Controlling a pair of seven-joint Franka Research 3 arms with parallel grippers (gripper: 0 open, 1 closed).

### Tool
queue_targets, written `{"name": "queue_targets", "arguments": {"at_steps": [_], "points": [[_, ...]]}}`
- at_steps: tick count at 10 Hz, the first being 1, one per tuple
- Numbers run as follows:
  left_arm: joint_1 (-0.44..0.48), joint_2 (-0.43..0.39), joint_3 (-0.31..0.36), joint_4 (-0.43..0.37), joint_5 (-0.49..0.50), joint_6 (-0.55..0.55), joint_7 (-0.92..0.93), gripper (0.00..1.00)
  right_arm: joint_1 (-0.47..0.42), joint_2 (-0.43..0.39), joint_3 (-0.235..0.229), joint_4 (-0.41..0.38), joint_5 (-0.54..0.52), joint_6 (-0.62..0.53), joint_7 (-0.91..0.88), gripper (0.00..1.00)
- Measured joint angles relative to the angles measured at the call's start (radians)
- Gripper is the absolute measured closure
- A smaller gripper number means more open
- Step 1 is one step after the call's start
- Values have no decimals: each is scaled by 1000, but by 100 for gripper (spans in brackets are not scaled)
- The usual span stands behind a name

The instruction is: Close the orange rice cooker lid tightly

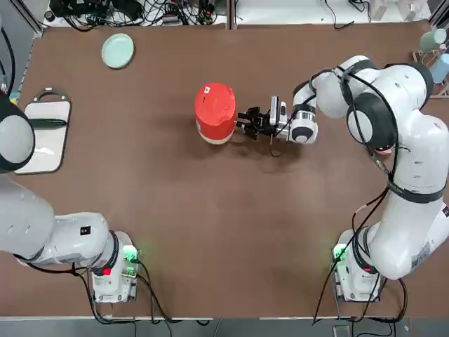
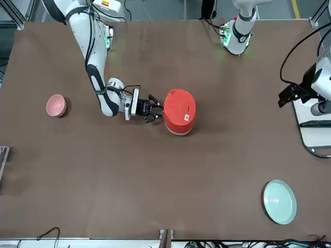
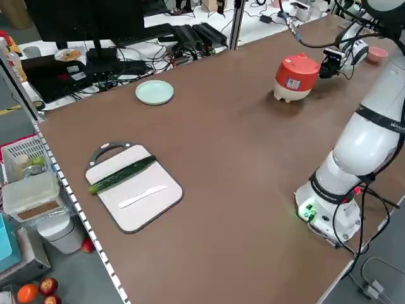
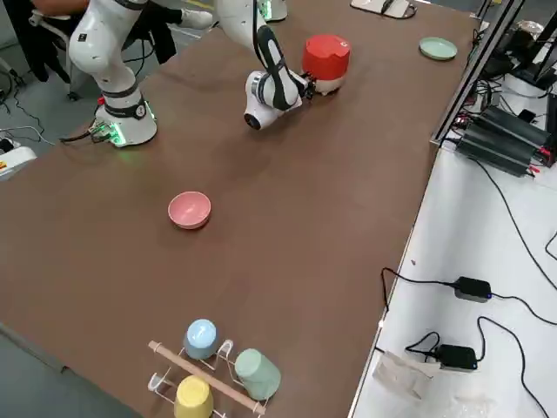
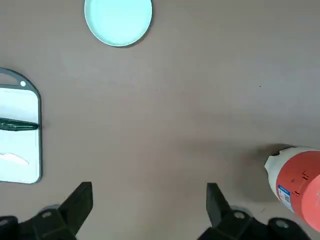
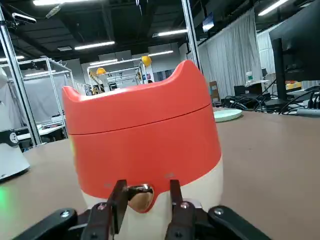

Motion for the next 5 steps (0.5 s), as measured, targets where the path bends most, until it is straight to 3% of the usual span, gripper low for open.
{"name": "queue_targets", "arguments": {"at_steps": [5], "points": [[-2, 0, 0, 1, 0, 0, 0, 0, 0, 0, -1, 1, 2, 0, 2, 56]]}}
